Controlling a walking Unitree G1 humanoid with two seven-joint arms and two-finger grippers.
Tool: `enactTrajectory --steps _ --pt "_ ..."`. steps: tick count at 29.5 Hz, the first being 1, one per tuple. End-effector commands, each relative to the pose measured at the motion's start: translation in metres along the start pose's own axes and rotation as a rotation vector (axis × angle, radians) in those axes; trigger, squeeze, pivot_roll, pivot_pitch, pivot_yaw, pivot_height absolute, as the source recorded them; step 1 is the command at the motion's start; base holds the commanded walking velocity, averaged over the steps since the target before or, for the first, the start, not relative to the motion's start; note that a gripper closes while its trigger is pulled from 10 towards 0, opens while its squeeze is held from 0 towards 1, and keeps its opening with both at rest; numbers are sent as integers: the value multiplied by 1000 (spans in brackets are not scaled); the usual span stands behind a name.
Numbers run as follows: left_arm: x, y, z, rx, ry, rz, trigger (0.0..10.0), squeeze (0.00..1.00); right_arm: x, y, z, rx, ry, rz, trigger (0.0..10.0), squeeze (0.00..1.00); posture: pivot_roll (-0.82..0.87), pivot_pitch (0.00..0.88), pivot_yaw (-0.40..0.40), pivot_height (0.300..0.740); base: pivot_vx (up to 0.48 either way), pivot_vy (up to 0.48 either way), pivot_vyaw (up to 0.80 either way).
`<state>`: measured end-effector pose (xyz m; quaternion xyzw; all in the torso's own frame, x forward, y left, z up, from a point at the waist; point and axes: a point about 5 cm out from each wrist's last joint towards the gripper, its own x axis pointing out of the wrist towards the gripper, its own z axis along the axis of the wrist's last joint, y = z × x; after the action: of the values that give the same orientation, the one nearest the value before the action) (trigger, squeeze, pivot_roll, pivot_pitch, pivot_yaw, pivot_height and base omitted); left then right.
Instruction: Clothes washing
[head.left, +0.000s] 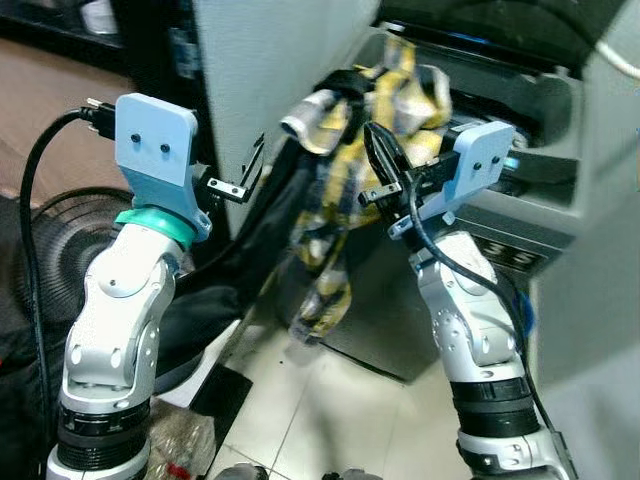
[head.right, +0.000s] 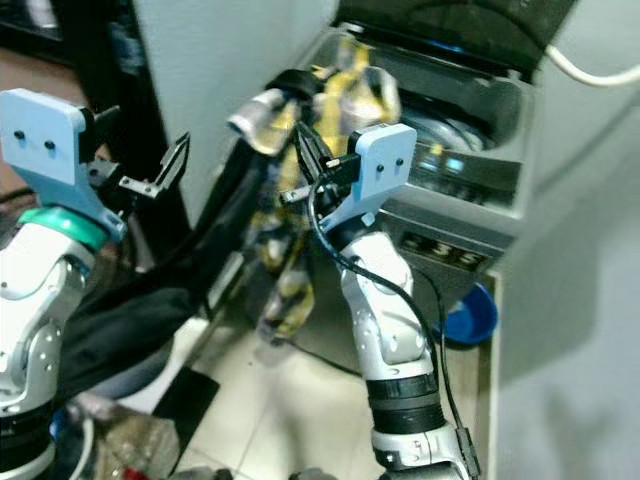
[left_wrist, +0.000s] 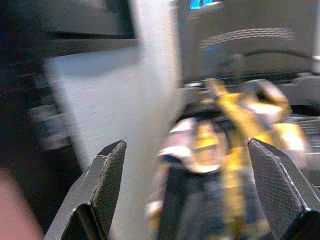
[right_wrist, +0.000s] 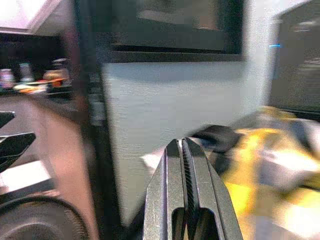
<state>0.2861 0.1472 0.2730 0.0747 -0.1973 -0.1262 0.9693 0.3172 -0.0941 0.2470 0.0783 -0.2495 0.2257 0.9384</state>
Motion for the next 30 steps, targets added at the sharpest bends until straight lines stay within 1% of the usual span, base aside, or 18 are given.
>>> enactTrajectory --steps 1,9,17,22,30 --pt "0 -3 -5 -13 23 -13 10000 0 -2 -3 -2 8 12 -15 10000 0 58 5 5 728 0 0 -800" --pt "-1 -3 -6 -11 24 -12 10000 0 -2 -3 -1 12 9 -14 10000 0 58 6 5 728 0 0 -800" --pt "-1 -3 -6 -11 25 -9 10000 0 -1 -3 0 37 2 -11 10000 0 59 7 5 728 0 0 -800" --pt "0 -3 -6 -9 23 -7 10000 0 -1 -3 0 31 -1 -9 10000 0 60 6 4 728 0 0 -800" --pt "-1 -2 -5 -7 20 -2 10000 0 -1 -2 1 15 -5 -3 10000 0 61 2 4 728 0 0 0"
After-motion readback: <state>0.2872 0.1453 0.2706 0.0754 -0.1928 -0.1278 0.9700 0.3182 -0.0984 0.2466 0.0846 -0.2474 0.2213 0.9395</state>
